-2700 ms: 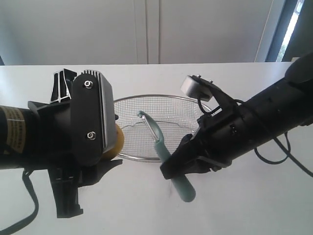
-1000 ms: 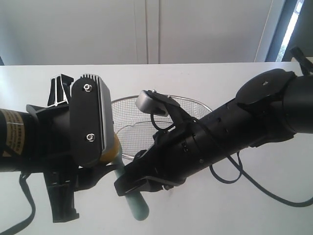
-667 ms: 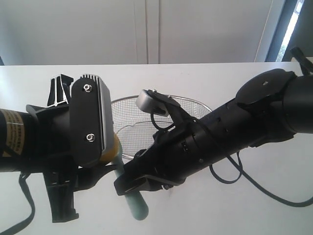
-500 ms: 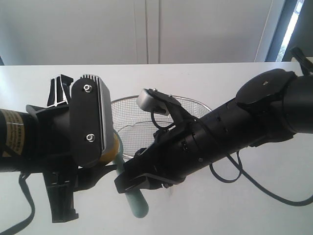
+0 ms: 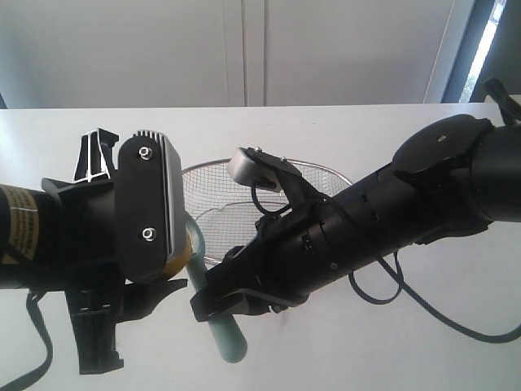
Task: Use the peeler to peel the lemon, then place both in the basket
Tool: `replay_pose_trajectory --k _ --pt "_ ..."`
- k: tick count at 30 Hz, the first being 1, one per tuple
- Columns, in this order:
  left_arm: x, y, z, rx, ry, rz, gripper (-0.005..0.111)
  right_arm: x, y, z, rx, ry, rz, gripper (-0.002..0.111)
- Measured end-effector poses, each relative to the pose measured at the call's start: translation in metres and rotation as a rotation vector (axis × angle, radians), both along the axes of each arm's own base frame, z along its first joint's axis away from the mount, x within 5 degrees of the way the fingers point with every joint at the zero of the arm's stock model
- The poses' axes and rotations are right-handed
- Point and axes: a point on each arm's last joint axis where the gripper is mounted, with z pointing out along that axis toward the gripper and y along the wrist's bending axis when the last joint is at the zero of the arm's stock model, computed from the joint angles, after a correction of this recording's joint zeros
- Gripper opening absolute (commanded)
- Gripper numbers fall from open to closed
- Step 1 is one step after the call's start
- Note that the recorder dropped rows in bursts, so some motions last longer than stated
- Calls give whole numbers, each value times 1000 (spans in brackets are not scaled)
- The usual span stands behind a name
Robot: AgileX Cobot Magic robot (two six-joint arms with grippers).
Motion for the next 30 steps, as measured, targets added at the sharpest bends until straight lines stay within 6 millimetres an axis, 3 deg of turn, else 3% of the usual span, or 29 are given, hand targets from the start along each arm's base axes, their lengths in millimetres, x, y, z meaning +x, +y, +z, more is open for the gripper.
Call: replay_pose_trajectory --k 30 --pt "2 3 -1 47 -30 -5 0 -7 -3 13 21 8 3 0"
